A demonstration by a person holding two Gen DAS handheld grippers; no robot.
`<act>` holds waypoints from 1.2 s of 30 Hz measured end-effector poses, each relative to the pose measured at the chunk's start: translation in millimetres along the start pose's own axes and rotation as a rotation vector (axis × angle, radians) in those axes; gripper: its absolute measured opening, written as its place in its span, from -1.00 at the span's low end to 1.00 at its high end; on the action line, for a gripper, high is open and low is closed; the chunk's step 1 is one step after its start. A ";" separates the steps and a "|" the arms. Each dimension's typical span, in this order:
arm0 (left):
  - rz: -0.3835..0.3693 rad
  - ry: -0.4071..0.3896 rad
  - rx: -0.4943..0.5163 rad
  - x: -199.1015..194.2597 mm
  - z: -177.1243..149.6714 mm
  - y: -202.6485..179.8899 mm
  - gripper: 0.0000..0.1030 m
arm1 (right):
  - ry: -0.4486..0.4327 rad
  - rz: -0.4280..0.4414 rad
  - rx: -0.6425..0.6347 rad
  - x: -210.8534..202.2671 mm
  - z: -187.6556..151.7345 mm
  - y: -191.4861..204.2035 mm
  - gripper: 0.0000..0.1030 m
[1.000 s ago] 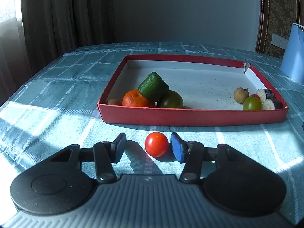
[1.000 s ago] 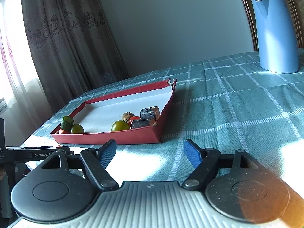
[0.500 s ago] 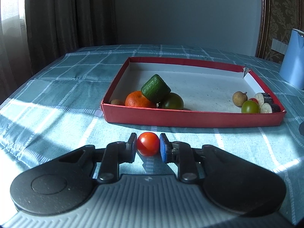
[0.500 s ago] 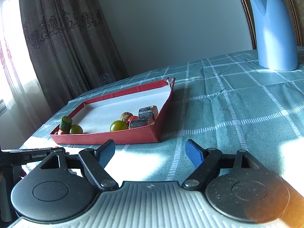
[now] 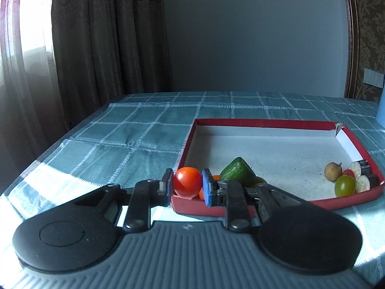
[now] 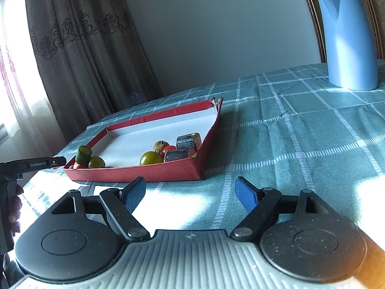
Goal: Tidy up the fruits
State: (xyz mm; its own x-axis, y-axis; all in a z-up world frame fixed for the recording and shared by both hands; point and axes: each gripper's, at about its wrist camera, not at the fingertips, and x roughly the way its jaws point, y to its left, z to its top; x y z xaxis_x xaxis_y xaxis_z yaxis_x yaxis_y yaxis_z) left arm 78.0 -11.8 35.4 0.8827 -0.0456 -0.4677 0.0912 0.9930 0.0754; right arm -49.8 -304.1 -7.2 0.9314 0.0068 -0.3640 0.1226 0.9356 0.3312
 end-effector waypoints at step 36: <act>0.044 0.012 -0.047 35.0 -1.0 8.6 0.43 | 0.000 0.007 -0.001 -1.3 -0.3 1.6 0.58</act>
State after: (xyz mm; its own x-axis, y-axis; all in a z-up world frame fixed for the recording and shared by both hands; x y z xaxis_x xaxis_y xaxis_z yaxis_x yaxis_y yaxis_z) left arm 109.2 -4.7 18.9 0.8798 -0.0004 -0.4754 0.0300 0.9981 0.0545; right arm -50.8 -302.6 -6.4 0.9324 0.0136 -0.3612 0.1152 0.9359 0.3328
